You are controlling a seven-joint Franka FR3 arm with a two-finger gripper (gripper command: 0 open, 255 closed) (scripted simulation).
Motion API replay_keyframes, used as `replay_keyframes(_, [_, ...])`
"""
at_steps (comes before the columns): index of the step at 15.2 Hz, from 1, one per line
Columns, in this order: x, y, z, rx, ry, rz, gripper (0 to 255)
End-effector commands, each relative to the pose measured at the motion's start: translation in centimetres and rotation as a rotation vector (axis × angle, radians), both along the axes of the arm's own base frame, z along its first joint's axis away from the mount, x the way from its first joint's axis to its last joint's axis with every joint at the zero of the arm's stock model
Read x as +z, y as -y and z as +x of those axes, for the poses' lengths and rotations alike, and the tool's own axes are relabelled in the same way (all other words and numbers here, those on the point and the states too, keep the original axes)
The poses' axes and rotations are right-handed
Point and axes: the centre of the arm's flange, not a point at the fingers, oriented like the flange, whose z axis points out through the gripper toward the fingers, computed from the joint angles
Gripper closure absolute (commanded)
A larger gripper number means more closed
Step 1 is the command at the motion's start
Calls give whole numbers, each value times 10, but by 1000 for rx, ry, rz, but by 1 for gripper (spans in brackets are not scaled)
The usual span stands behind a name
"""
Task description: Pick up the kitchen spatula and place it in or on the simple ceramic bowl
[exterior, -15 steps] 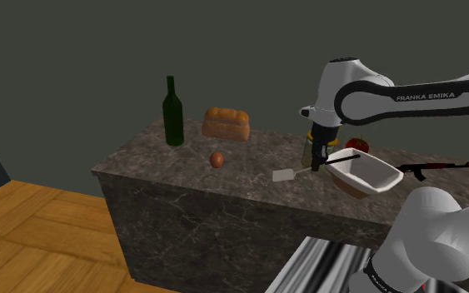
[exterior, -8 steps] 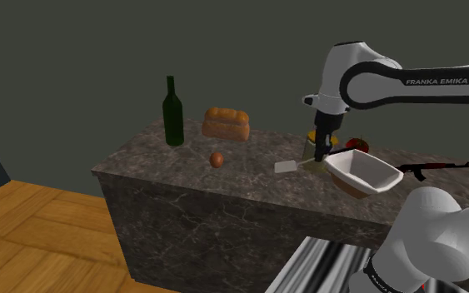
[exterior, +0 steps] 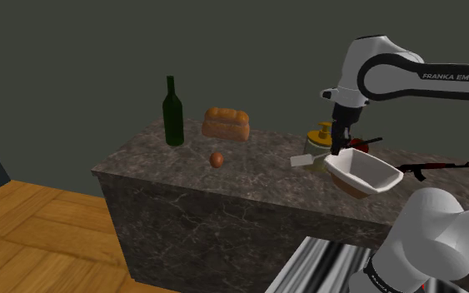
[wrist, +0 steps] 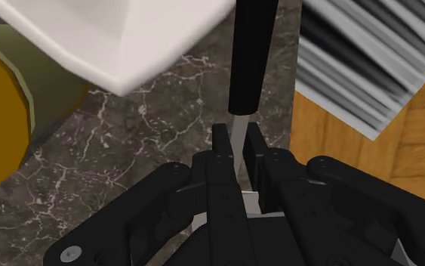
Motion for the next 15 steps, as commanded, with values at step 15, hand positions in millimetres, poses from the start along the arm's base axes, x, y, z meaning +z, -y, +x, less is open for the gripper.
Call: replay_keyframes(15, [-7,153,-87,1,0,0,255])
